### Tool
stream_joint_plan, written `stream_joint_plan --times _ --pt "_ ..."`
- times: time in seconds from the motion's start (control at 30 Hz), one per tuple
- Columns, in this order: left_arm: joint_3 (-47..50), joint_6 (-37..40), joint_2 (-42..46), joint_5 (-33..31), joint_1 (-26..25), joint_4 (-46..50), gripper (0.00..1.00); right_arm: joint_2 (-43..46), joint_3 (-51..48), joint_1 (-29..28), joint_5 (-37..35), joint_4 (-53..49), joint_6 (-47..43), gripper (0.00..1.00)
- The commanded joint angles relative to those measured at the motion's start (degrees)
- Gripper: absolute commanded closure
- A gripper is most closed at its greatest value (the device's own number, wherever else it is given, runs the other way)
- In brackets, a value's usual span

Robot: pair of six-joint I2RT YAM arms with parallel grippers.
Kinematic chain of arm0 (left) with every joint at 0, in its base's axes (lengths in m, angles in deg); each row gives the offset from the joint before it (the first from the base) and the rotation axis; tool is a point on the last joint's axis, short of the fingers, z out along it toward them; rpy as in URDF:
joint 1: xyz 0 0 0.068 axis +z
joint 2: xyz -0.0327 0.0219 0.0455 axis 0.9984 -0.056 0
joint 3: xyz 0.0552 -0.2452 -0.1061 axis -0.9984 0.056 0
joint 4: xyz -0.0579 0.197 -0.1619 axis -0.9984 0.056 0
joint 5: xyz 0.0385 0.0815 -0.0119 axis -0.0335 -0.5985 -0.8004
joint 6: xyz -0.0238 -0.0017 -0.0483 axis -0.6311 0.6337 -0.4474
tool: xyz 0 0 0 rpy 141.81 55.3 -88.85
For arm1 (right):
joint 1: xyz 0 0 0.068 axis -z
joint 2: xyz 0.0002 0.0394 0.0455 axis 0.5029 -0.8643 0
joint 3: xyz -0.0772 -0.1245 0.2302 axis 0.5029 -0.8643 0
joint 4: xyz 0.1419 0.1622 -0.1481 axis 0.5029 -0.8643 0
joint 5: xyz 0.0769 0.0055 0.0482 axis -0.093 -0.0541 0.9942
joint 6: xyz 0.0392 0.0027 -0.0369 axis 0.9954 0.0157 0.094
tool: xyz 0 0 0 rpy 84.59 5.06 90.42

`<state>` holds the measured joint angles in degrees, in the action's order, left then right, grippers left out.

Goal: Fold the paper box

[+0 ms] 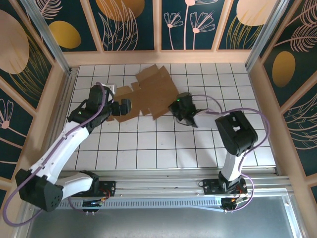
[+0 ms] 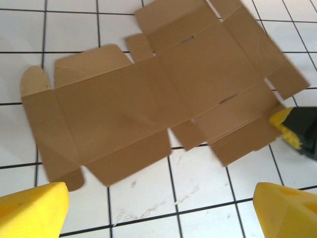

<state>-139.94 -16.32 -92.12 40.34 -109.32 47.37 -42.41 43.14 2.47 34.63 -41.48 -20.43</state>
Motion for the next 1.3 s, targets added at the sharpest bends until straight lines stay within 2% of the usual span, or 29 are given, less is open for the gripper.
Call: stream_joint_plan --times 0.0,0.03,0.1,0.17,0.23,0.37,0.47,0.63,0.77,0.9,1.0,1.1,1.27 --pt "-3.13 -0.77 -3.22 5.28 -0.20 1.39 0.06 4.22 3.22 8.03 9.37 -17.97 -33.81 1.00" --pt "-3.34 -0.53 -3.89 6.34 -0.15 0.91 0.07 5.42 3.92 10.35 9.88 -21.40 -39.53 1.00" --pt "-3.12 0.76 -4.62 9.87 -0.16 -1.45 0.08 8.34 6.25 14.36 6.37 -27.75 -50.29 1.00" --pt "-2.32 1.56 -5.09 13.04 -0.15 -4.83 0.09 11.23 7.53 16.13 2.28 -29.18 -57.10 1.00" --pt "-1.34 1.84 -5.41 16.12 -0.18 -8.75 0.09 13.96 7.67 17.17 5.09 -25.90 -59.31 1.00" --pt "1.86 4.31 -4.69 20.62 -0.16 -18.88 0.06 19.15 1.68 14.68 5.86 -9.32 -69.10 1.00" --pt "5.91 11.63 -2.09 23.17 -0.15 -29.88 0.06 21.18 -1.74 13.45 5.60 -2.75 -78.30 1.00" --pt "11.58 31.32 -0.55 29.36 -0.15 -42.81 0.13 20.50 -1.22 13.32 5.95 -4.56 -87.33 1.00" --pt "7.18 45.41 -7.17 30.74 -0.15 -42.34 0.07 20.88 -2.62 12.56 6.57 -3.03 -92.83 1.00" --pt "-1.67 57.49 -14.48 34.18 -0.32 -40.25 0.06 21.10 -2.86 12.02 8.23 -3.76 -95.67 1.00" --pt "-5.72 65.20 -19.75 34.27 -0.59 -41.56 0.04 20.40 -2.48 12.34 9.16 -3.62 -96.40 1.00" --pt "-13.64 71.94 -27.74 32.91 -0.59 -37.85 0.03 18.25 -0.40 12.84 11.64 -4.52 -96.39 1.00" --pt "-27.69 77.00 -41.32 31.97 -0.61 -31.36 0.03 12.77 4.59 13.70 15.10 -6.20 -96.52 1.00"
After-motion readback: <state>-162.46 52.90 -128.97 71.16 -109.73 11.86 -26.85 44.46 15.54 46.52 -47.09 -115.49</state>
